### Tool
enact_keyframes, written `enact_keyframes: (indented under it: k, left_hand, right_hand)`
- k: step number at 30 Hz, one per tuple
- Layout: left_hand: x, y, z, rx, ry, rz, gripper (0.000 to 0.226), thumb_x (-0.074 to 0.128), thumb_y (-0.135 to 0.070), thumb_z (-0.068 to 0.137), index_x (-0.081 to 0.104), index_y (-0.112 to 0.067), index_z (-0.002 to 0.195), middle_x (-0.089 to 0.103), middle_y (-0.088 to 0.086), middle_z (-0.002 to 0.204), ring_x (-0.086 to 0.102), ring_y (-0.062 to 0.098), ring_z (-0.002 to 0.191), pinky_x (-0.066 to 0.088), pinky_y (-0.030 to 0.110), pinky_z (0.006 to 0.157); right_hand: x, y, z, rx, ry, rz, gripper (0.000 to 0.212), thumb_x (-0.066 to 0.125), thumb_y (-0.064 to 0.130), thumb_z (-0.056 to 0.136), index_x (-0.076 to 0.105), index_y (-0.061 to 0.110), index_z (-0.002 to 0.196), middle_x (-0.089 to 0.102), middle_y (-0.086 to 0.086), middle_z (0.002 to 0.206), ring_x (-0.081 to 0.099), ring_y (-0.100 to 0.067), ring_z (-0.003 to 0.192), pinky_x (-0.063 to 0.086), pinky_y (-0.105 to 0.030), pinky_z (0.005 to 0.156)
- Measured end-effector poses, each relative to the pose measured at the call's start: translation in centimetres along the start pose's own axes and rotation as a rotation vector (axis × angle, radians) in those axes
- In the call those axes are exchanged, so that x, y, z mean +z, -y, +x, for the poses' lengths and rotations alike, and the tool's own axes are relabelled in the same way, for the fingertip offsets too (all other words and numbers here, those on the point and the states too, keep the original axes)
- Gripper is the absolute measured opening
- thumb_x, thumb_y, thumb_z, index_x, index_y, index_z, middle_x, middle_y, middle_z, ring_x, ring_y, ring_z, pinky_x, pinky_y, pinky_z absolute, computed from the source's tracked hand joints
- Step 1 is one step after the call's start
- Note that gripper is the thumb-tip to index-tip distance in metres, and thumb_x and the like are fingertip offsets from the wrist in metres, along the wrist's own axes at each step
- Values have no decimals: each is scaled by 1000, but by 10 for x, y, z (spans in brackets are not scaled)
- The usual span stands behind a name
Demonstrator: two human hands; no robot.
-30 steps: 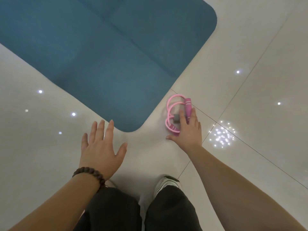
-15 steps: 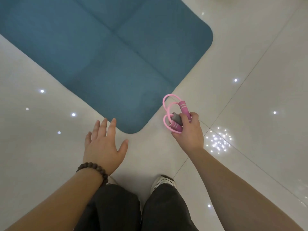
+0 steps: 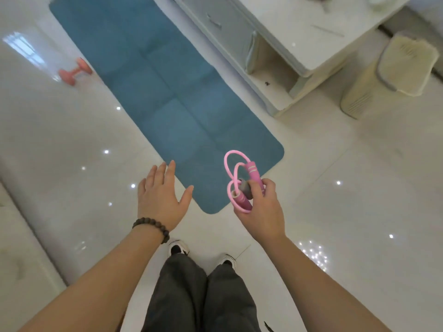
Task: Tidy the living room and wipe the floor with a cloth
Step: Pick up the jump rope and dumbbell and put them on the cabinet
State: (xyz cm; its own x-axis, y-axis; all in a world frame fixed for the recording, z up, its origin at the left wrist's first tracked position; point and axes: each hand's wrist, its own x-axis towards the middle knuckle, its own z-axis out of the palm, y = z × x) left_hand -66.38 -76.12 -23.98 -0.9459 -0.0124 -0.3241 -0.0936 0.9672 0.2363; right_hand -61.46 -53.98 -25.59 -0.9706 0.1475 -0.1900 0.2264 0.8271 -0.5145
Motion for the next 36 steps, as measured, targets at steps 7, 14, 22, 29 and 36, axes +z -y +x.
enact_keyframes:
  k: [7, 14, 22, 29, 36]
  left_hand:
    - [-127, 11, -61, -140, -157, -77, 72, 36, -55, 94, 14, -20, 153, 18, 6, 159, 9, 25, 147, 13, 47, 118]
    - [-181, 55, -90, -274, -245, -117, 72, 36, -55, 94, 10, -23, 153, 14, 4, 160, 5, 24, 148, 10, 48, 118]
    - [-230, 143, -68, -394, -308, -153, 73, 35, -57, 95, 6, -24, 153, 10, 3, 161, 4, 25, 148, 9, 50, 119]
    - [-288, 264, 7, -410, -330, -139, 73, 35, -56, 94, 8, -24, 153, 13, 3, 160, 5, 23, 148, 11, 49, 118]
    - [-357, 365, 87, -347, -310, -132, 73, 38, -55, 93, 10, -23, 153, 15, 4, 160, 7, 23, 147, 11, 48, 118]
  right_hand:
    - [-98, 106, -12, -175, -25, 15, 40, 73, 41, 72, 53, 23, 102, 41, 0, 114, 50, -19, 78, 44, -27, 61]
    - [-119, 191, 3, -312, -48, 10, 45, 70, 40, 74, 51, 28, 112, 35, 3, 115, 53, -21, 77, 39, -26, 59]
    - [-76, 305, 30, -419, -16, 61, 52, 68, 43, 76, 47, 28, 121, 39, 0, 114, 55, -24, 79, 49, -32, 62]
    - [-3, 435, 89, -428, -9, 74, 58, 70, 39, 76, 47, 23, 127, 41, -4, 115, 55, -26, 78, 50, -36, 62]
    - [46, 555, 148, -361, -43, 110, 58, 70, 37, 75, 43, 25, 126, 41, -3, 113, 55, -25, 78, 50, -35, 62]
